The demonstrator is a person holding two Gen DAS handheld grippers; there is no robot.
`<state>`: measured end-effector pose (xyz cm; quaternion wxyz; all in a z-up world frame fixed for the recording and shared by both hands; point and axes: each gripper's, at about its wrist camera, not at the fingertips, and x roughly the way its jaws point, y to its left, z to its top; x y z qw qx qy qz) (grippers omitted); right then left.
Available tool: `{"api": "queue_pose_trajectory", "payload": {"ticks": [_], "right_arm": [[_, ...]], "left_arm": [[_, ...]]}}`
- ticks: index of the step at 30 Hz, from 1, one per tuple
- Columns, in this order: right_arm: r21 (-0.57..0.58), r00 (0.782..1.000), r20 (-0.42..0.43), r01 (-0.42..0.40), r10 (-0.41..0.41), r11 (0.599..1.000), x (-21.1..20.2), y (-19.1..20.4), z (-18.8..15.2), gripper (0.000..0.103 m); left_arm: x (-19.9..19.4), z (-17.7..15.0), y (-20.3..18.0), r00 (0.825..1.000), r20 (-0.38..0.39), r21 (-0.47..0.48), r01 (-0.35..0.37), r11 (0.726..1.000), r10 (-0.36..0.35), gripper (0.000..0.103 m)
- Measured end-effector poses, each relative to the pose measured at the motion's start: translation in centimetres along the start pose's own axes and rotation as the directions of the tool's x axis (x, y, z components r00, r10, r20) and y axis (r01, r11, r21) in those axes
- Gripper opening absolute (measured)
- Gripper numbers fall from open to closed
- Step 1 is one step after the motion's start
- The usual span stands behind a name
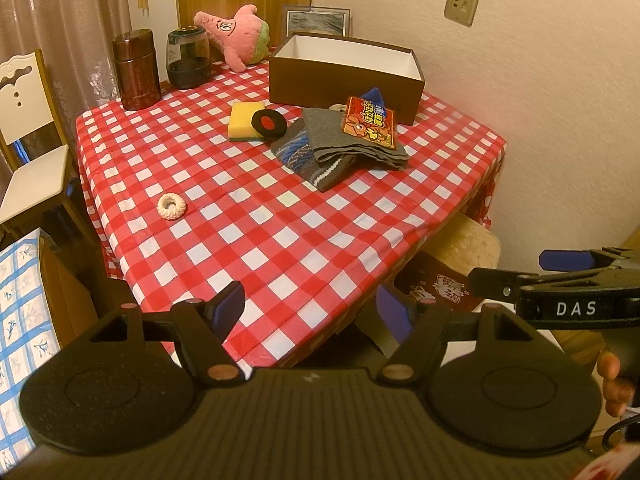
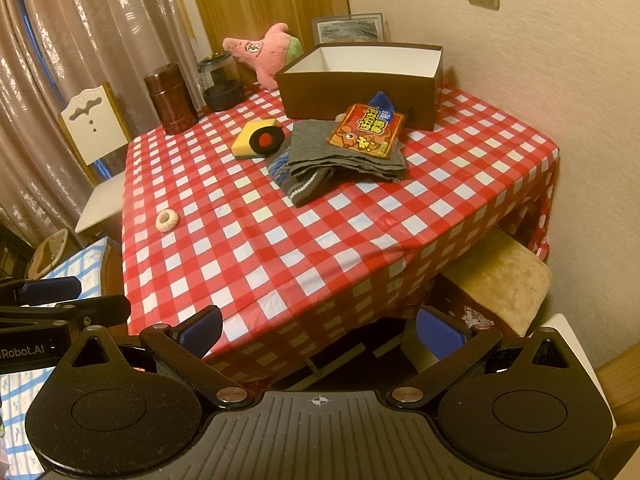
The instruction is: Organize soft objects
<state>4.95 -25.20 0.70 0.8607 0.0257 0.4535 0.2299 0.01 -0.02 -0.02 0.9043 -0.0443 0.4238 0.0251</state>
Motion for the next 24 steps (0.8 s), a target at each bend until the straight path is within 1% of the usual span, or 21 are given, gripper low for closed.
{"api": "queue_pose_trajectory", "payload": {"ticks": [24], "right_arm": [[0.0,1.0,0.001,0.002,-0.002,1.0,-0.05,0.44,-0.05,0.103]], "left_arm": [[0.0,0.0,0.0,1.0,0.001,0.001,0.001,1.0,-0.001,0.071]]}}
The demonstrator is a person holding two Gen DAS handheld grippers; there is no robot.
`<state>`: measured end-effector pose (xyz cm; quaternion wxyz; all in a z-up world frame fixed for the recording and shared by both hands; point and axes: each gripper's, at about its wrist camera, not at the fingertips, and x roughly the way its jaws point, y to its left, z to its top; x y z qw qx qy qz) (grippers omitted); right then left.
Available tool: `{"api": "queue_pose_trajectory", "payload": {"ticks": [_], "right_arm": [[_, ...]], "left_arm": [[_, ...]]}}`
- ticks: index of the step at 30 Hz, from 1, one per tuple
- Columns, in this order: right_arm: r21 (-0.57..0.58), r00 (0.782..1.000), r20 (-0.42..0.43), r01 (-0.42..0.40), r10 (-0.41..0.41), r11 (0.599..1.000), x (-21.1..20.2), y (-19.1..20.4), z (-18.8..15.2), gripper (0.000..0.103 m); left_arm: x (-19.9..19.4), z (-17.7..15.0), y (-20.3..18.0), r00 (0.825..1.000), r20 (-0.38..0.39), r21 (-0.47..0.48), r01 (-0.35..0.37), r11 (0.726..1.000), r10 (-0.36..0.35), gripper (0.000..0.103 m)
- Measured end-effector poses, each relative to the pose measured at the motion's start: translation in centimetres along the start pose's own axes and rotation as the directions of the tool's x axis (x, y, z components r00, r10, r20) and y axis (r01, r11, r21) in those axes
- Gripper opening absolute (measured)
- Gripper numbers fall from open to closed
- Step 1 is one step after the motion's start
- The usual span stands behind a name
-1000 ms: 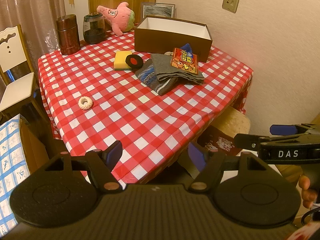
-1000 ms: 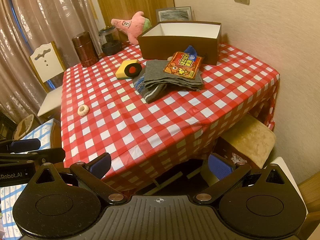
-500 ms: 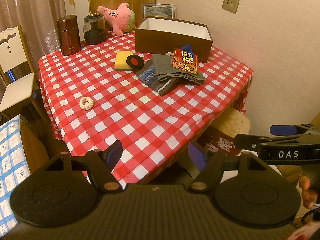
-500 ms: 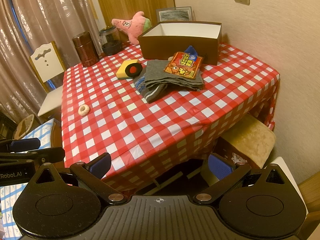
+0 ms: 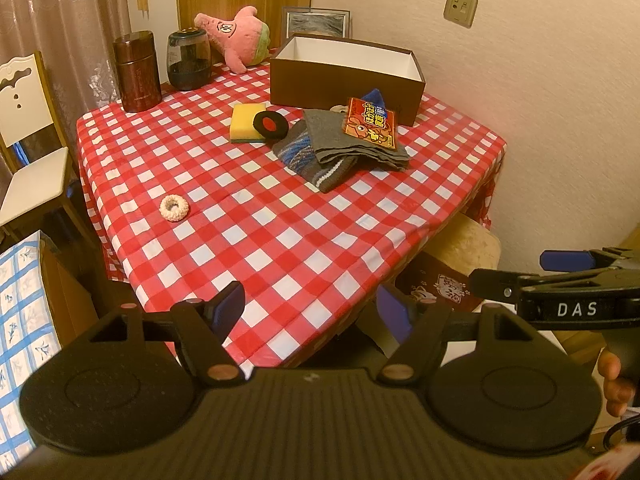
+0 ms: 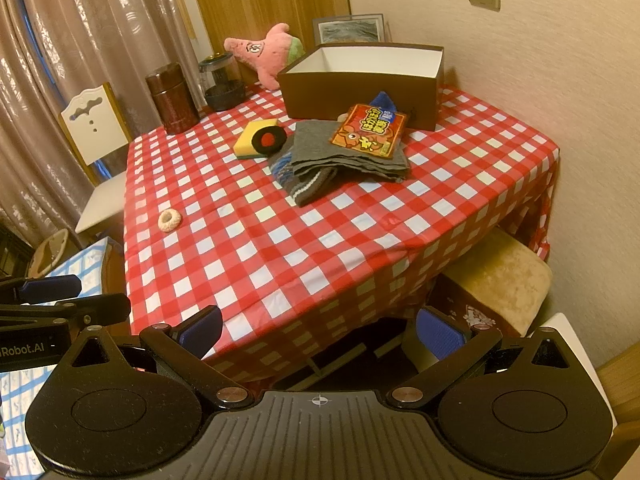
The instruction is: Organize soft objects
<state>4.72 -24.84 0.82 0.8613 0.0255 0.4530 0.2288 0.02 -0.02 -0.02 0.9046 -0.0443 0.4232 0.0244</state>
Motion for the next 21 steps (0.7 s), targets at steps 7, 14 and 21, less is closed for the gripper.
{"api": "queue_pose_trajectory", "payload": {"ticks": [7,14,21], "right_arm": [[0.001,1.0,0.001,0.001,-0.001,1.0,0.13,0.15,0.04,0.103],[0.0,1.0,0.001,0.001,-0.001,1.0,0.32,0.31,0.12,0.103],[-0.001,1.0,0.0,0.001,-0.001,1.0,0.58,0.47,0.27,0.103]], "left_arm": [[-0.01,0.0,-0.01,1.0,0.002,0.001,0.001,1.0,-0.001,0.071],[-0.01,0.0,0.0,1.0,0.001,-0.001,0.0,1.0,0.0,0.071],[-0.01,-0.01,0.0,1.0,0.001,0.0,0.0,1.0,0.0,0.071]]}}
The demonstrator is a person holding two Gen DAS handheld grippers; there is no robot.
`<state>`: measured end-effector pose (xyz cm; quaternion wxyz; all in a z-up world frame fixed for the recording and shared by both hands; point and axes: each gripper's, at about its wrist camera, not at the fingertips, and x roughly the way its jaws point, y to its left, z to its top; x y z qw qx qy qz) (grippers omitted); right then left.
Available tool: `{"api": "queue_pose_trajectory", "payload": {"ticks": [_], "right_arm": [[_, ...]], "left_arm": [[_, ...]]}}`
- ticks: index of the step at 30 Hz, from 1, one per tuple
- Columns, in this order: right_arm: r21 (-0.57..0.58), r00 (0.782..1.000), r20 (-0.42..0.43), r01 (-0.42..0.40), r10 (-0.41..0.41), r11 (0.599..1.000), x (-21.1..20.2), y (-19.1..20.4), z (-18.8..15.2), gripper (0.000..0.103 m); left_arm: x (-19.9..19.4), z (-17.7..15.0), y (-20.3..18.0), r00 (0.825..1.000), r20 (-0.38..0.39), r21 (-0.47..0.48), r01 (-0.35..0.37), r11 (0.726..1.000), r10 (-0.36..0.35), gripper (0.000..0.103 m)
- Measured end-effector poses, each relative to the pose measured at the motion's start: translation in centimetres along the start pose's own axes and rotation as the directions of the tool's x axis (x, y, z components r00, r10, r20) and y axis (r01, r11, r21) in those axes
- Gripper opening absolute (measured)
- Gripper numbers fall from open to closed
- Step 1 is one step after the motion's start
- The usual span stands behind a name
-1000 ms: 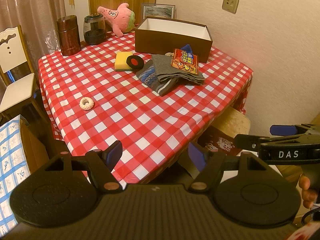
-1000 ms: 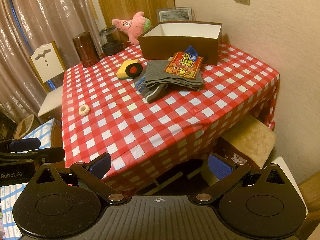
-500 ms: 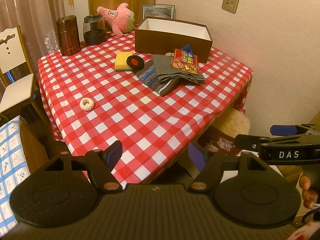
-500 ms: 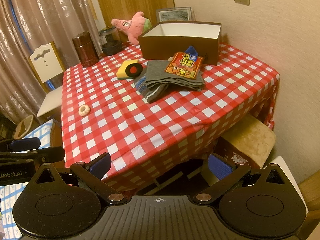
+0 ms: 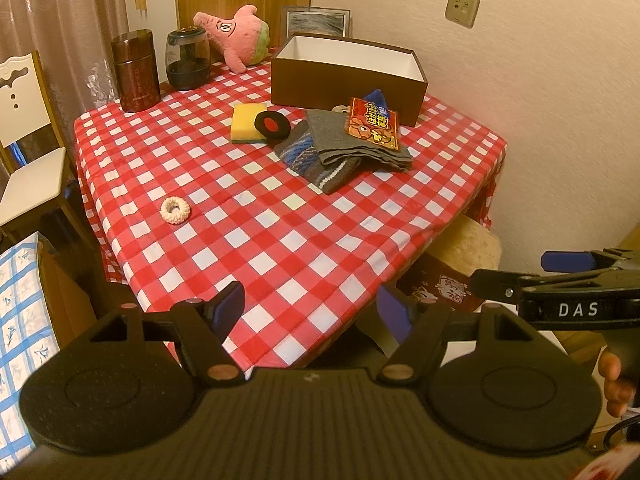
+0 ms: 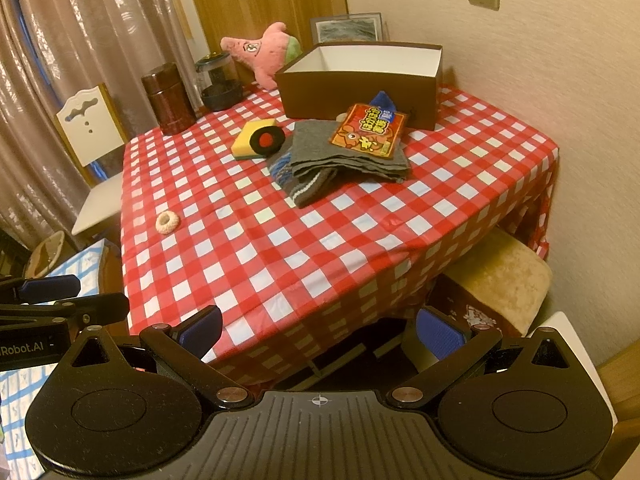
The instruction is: Organize soft objects
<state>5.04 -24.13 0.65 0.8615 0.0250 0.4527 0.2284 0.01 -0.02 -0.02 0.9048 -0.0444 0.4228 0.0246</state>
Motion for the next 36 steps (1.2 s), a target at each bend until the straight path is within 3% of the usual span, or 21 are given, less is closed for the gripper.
{"api": "queue_pose_trajectory", "payload": {"ticks": [8,25,36], "right_arm": [[0.006,1.0,0.007,-0.002,0.002,1.0,0.5,0.2,0.4,0.103],[0.088,0.995,0.1,-0.02,0.011,0.996,4.0,0.8,2.4,0.103],[0.111,0.995,0.102,0.011,-0.022,0.994,6.2,0.6,3.5,0.103]], "left_arm": [[0.7,0.0,0.4,1.0,-0.01,-0.004,-0.007,1.0,0.007,0.071],[5.2,1.3,7.6,0.999,-0.008,-0.007,-0.041,0.999,0.041,0.07],[8.4,1.8,10.4,0.999,-0.007,-0.031,-0.053,0.998,0.053,0.069]]}}
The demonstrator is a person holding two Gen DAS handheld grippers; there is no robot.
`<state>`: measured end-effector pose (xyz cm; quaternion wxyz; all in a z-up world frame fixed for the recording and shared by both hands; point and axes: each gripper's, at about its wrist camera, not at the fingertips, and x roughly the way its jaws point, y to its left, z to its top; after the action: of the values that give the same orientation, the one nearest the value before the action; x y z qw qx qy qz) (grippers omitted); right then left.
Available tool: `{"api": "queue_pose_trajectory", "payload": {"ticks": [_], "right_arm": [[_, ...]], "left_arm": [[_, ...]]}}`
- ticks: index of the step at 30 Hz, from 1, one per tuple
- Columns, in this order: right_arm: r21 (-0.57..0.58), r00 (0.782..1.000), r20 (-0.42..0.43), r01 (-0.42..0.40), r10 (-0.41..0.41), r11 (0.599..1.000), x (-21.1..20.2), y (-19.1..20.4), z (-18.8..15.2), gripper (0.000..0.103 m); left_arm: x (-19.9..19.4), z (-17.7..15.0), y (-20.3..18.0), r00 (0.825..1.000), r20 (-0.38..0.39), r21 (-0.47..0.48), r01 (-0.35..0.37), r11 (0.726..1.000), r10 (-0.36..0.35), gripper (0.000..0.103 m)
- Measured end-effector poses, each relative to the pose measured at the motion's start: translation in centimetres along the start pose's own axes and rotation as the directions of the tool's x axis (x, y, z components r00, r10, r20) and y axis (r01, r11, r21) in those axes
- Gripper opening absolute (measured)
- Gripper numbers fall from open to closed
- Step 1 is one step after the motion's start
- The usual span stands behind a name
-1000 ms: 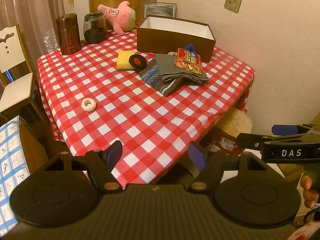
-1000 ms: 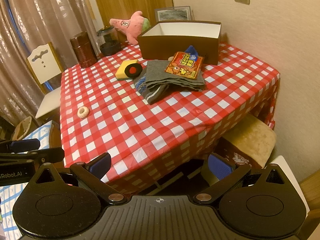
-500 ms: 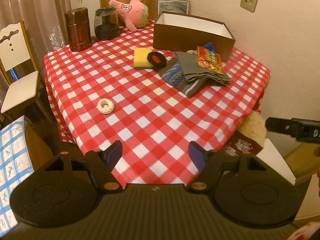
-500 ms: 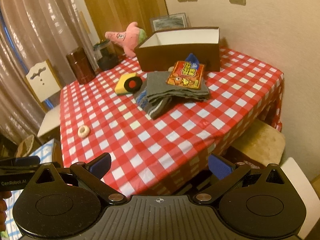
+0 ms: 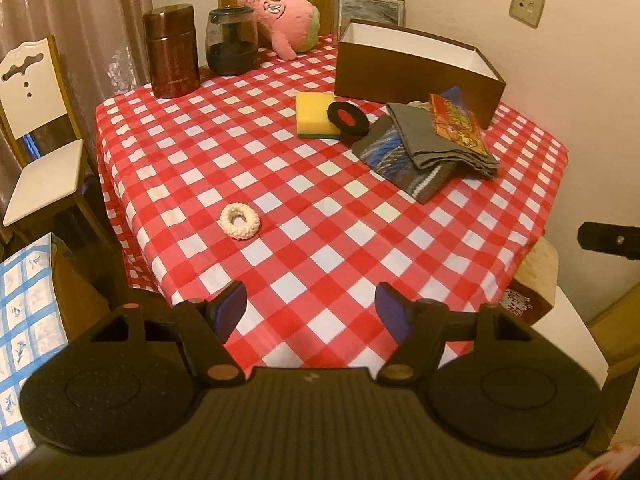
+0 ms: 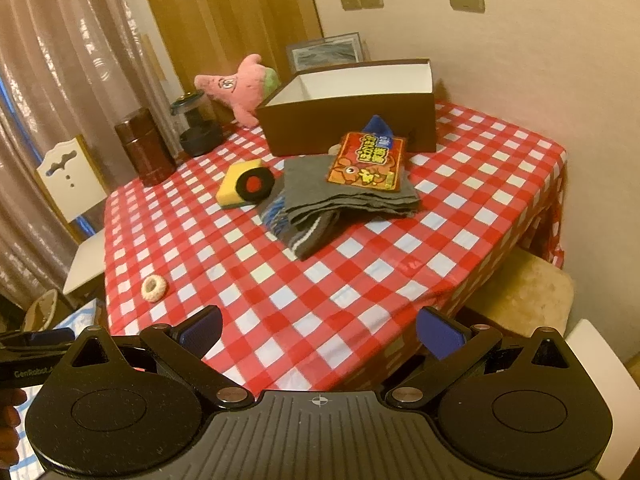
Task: Organize soft objects
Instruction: 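Close the left tool on the cream ring while the right tool nears the orange packet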
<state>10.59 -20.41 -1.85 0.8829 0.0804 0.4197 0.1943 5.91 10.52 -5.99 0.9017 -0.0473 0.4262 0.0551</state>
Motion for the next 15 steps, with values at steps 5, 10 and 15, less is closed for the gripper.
{"api": "queue_pose_trajectory", "payload": {"ticks": [5,10,15], "right_arm": [[0.007,1.0,-0.006,0.007,-0.007,1.0,1.7,-0.7,1.0,0.103],[0.005,1.0,-0.021,-0.018,0.018,1.0,4.7,-1.7,2.9,0.103],[-0.021,0.999,-0.042,-0.029,0.028,0.999,8.3,-2.7,5.4,0.103]], "left_arm": [[1.7,0.5,0.2,1.0,0.0,-0.011,-0.012,1.0,0.012,0.066],[4.1,1.3,0.9,0.998,0.009,-0.042,-0.059,0.997,0.06,0.064],[7.1,2.8,1.8,0.994,-0.017,-0.079,-0.108,0.991,0.107,0.063]]}}
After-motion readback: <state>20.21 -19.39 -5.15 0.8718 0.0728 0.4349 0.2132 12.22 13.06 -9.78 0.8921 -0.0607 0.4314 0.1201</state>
